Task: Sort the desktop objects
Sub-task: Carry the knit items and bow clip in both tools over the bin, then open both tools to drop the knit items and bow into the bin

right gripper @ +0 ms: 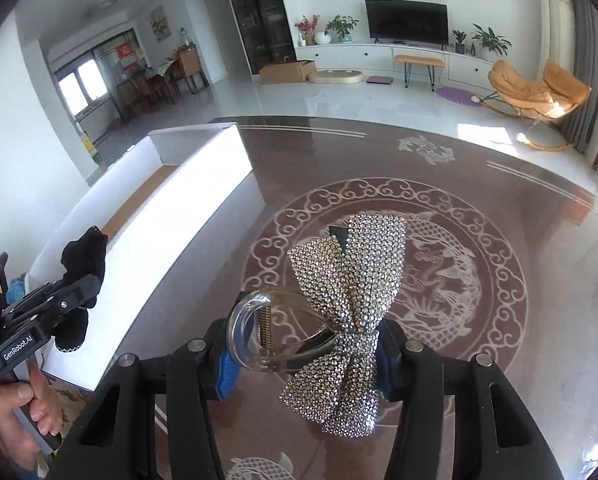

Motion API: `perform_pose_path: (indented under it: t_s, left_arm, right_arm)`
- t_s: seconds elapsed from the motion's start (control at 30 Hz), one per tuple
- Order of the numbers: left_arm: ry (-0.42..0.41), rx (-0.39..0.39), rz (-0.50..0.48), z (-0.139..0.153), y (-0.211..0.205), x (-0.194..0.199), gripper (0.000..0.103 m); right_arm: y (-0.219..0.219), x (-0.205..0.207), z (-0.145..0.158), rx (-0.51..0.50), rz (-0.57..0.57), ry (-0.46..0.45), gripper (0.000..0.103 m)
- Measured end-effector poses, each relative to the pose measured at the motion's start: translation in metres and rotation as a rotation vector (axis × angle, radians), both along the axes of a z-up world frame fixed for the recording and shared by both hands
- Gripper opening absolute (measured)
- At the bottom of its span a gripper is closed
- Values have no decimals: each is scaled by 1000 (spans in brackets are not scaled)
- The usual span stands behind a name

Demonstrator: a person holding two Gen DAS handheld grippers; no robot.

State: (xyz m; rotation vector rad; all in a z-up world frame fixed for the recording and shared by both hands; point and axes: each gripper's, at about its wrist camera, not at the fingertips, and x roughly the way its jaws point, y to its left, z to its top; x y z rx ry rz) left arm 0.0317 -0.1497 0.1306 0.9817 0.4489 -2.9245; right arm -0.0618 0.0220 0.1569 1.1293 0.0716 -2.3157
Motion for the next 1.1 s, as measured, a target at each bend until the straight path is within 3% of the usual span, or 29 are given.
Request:
perform_pose_path:
  t_s: [0.13,0.23,0.33,0.4,0.43,0.47,0.5,0.53,0.63,0.67,0.73,0.87,0.97,1.03,1.1]
  left_arm:
    - [-56,-80,133,11,-75,8,33]
    - [-170,-104,215,-9,-125,9,33]
    - [-273,-107,274,-35,-157,13,36]
    - [-315,-95,301,-50,-170,16,41]
    - [-332,-85,312,-57,-174,18,50]
    - [-343,-80,325,-62,-177,21,62]
    - [-342,-80,337,-64,-179,25,66]
    - [-332,-83,342,-65,-179,29,70]
    - [-315,-116,355,-59,-175,35,75]
    - [-318,-137,373,-55,-172,36,89]
    - [-346,-213,460,-44,-164,36,103]
    - [-284,-260,545,-30,-151,42,103]
    - [-285,-323,629,-29,-137,45,103]
    - [-290,-366,616,-27,-128,45,103]
    - [-295,-352,600,-25,-123,46,103]
  right_arm:
    - [-107,21,25,-87,187,5,53]
    - [-189,42,27,-104,325,-5,53]
    - [-259,63,12,-56,435,-13,53]
    - [-295,71,-6,-4,478,-43,53]
    - [-308,73,-14,21,489,-52,55]
    - [-320,74,-23,44,504,-69,68]
    - [-329,75,-31,61,517,-93,77]
    - [-335,76,-36,72,520,-109,93]
    - [-334,76,-35,69,493,-101,94]
    - [-331,76,-31,61,487,-91,96]
    - [-321,69,-19,64,467,-56,101]
    - [-303,60,6,86,439,14,103]
    - [-296,60,15,150,426,24,103]
    - [-292,61,16,183,420,40,103]
    - [-286,59,17,188,414,50,103]
